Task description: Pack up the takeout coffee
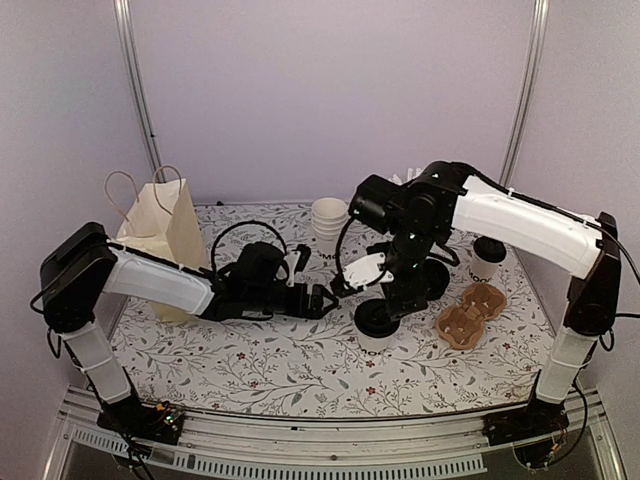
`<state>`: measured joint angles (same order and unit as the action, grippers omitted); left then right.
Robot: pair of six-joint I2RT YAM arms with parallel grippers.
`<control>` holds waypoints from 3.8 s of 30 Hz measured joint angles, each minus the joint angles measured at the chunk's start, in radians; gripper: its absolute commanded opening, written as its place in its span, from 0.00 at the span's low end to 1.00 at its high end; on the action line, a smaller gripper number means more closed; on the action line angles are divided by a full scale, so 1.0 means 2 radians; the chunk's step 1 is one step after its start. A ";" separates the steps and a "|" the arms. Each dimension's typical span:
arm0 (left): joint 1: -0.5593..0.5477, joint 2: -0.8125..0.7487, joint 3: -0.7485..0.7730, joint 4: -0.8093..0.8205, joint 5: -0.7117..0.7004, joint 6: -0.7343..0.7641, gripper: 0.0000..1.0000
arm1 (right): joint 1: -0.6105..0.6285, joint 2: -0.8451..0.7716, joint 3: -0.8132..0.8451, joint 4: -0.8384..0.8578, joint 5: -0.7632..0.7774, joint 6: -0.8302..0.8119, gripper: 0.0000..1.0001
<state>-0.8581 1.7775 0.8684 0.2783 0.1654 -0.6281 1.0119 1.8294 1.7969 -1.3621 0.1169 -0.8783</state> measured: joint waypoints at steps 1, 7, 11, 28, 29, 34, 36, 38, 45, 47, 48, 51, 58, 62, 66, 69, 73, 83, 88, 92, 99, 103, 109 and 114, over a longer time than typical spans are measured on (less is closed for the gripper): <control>0.000 -0.014 -0.005 0.001 -0.010 0.007 1.00 | -0.012 -0.010 -0.001 0.002 -0.015 0.001 0.93; -0.015 -0.143 -0.086 0.078 -0.044 0.082 1.00 | -0.125 -0.076 -0.069 0.051 -0.128 0.001 0.93; -0.028 -0.185 -0.103 0.132 -0.035 0.146 0.98 | -0.191 -0.111 -0.161 0.105 -0.212 0.011 0.94; -0.066 -0.072 0.097 -0.039 0.052 0.366 0.90 | -0.236 -0.202 -0.365 0.353 -0.397 0.118 0.95; -0.068 -0.068 0.098 -0.045 0.056 0.370 0.91 | -0.241 -0.202 -0.371 0.362 -0.408 0.121 0.95; -0.078 -0.039 0.124 -0.084 0.059 0.402 1.00 | -0.274 -0.209 -0.403 0.393 -0.451 0.130 0.95; -0.082 -0.026 0.139 -0.095 0.056 0.413 1.00 | -0.281 -0.209 -0.411 0.403 -0.460 0.131 0.95; -0.086 -0.018 0.145 -0.099 0.051 0.423 1.00 | -0.284 -0.209 -0.415 0.408 -0.464 0.133 0.95; -0.100 0.006 0.173 -0.121 0.043 0.448 1.00 | -0.288 -0.209 -0.416 0.420 -0.467 0.133 0.94; -0.101 0.014 0.184 -0.125 0.042 0.454 1.00 | -0.289 -0.209 -0.418 0.422 -0.467 0.133 0.95; -0.102 0.020 0.190 -0.127 0.042 0.457 0.99 | -0.289 -0.209 -0.418 0.422 -0.467 0.133 0.94; -0.103 0.036 0.208 -0.142 0.038 0.462 0.98 | -0.290 -0.209 -0.418 0.424 -0.468 0.133 0.95; -0.105 0.046 0.218 -0.159 0.036 0.471 0.97 | -0.290 -0.209 -0.422 0.426 -0.468 0.133 0.94; -0.105 0.050 0.222 -0.161 0.035 0.471 0.95 | -0.290 -0.209 -0.422 0.427 -0.469 0.133 0.94; -0.105 0.057 0.231 -0.161 0.033 0.471 0.93 | -0.291 -0.209 -0.422 0.427 -0.470 0.133 0.94; -0.105 0.065 0.240 -0.161 0.029 0.469 0.91 | -0.290 -0.209 -0.422 0.427 -0.471 0.133 0.94; -0.105 0.071 0.247 -0.161 0.029 0.463 0.88 | -0.290 -0.209 -0.422 0.426 -0.473 0.133 0.94; -0.100 0.077 0.258 -0.173 0.031 0.435 0.96 | -0.291 -0.204 -0.422 0.423 -0.481 0.133 0.94; -0.100 0.077 0.258 -0.184 0.032 0.429 0.97 | -0.291 -0.200 -0.422 0.423 -0.482 0.132 0.94; -0.099 0.077 0.258 -0.193 0.040 0.422 0.94 | -0.291 -0.200 -0.422 0.423 -0.482 0.131 0.94; -0.097 0.080 0.259 -0.203 0.049 0.417 0.83 | -0.291 -0.200 -0.422 0.422 -0.482 0.130 0.94; -0.094 0.087 0.267 -0.206 0.056 0.414 0.78 | -0.291 -0.200 -0.422 0.422 -0.482 0.130 0.94; -0.091 0.090 0.273 -0.209 0.059 0.409 0.78 | -0.291 -0.200 -0.422 0.419 -0.482 0.129 0.94; -0.086 0.091 0.273 -0.210 0.059 0.400 0.78 | -0.291 -0.200 -0.422 0.419 -0.482 0.128 0.94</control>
<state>-1.0306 1.9587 1.4151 -0.1410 0.2825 0.1726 0.4305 1.4300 0.9539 -0.5243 -0.8478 -0.6216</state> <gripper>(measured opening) 0.785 0.938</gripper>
